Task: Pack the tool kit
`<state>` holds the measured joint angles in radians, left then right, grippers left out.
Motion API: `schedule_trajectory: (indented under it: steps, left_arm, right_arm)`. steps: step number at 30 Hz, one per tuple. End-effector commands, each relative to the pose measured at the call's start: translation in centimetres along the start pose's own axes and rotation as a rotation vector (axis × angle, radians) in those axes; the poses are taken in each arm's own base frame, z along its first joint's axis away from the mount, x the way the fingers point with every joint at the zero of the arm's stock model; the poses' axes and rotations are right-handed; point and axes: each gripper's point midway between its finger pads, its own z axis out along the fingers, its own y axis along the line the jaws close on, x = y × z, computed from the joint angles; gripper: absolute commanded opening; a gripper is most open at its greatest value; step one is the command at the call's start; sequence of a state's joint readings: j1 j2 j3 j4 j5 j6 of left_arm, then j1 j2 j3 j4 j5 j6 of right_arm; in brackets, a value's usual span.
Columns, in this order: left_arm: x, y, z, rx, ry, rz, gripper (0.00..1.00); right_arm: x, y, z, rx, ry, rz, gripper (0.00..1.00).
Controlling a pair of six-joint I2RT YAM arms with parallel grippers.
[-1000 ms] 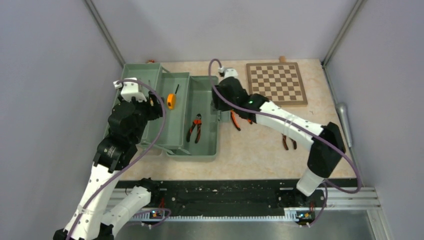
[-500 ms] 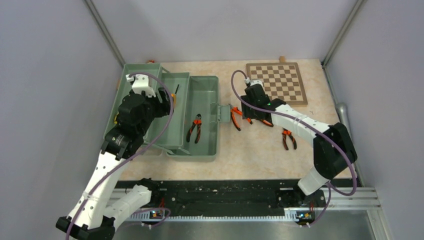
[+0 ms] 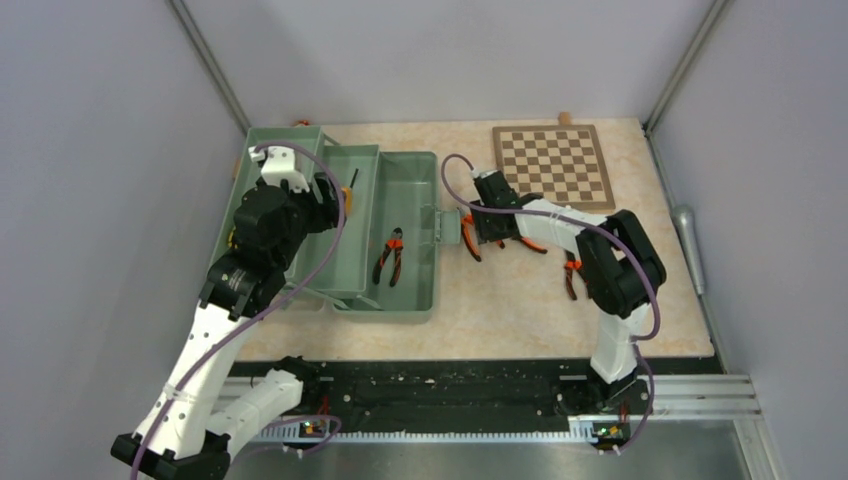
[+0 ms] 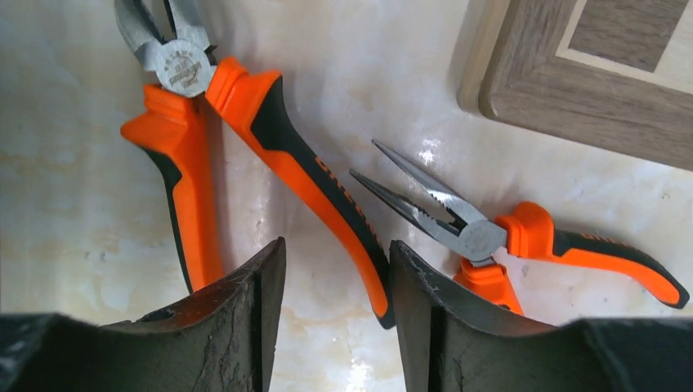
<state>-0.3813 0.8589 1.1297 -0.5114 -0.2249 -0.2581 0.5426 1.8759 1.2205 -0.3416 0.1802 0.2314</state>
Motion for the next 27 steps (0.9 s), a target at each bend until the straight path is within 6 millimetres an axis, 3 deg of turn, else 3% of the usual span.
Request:
schedule_trajectory:
  steps: [1, 6, 13, 15, 20, 24, 27]
  left_arm:
    - [-2.4, 0.0, -1.1, 0.001, -0.069, 0.006, 0.75]
    - [-2.4, -0.1, -1.0, 0.003, -0.069, 0.006, 0.75]
    - [-2.3, -0.1, -1.0, 0.005, -0.067, 0.007, 0.75]
    - [-2.3, -0.1, -1.0, 0.006, -0.069, 0.006, 0.75]
    - [-2.1, -0.4, -0.7, 0.018, -0.068, 0.002, 0.75]
    - [-2.0, -0.7, -0.2, 0.030, -0.062, 0.001, 0.74]
    - [-2.0, -1.0, 0.0, 0.042, -0.061, -0.004, 0.74]
  right_arm:
    - [-2.7, 0.9, 0.7, -0.039, -0.059, -0.016, 0.47]
    - [-2.6, 1.0, 1.5, -0.043, -0.051, -0.044, 0.41]
    - [-0.8, 0.3, 1.5, -0.035, -0.013, -0.062, 0.20]
    - [0.2, 0.1, 0.8, -0.039, -0.003, -0.066, 0.11]
    - [2.5, -0.2, -1.8, -0.078, 0.005, -0.077, 0.00]
    - [3.8, 0.0, -4.4, -0.136, -0.017, -0.089, 0.00]
    - [3.2, -0.3, -6.5, -0.141, -0.071, -0.087, 0.00]
